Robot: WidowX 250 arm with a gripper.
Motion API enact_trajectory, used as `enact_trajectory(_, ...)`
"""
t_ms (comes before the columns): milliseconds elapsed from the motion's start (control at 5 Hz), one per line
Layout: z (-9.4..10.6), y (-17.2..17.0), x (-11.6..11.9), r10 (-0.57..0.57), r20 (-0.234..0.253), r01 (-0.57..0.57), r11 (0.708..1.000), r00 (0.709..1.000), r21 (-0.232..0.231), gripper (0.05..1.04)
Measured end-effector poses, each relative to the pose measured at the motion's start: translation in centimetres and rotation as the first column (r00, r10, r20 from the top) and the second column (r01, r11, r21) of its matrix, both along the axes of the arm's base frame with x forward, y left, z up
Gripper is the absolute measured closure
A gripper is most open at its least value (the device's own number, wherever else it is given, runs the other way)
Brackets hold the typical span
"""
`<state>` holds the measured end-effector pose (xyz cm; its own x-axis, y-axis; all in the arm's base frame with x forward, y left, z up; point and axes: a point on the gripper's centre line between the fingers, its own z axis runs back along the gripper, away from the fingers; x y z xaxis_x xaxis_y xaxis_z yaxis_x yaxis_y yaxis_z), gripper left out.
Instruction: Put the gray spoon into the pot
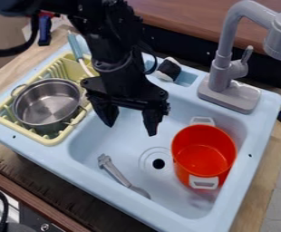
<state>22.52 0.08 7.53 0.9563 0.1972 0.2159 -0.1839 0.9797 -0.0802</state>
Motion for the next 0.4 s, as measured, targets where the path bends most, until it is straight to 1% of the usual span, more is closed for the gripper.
enact_trajectory(200, -0.4, 0.0, -0.4, 0.009, -0.025, -0.009, 1.0, 1.0, -0.003, 0.084)
enact_trajectory(400, -1.5, 0.1, -1.6, 0.082, -0.121, -0.08, 0.997, 0.989, 0.022, 0.084)
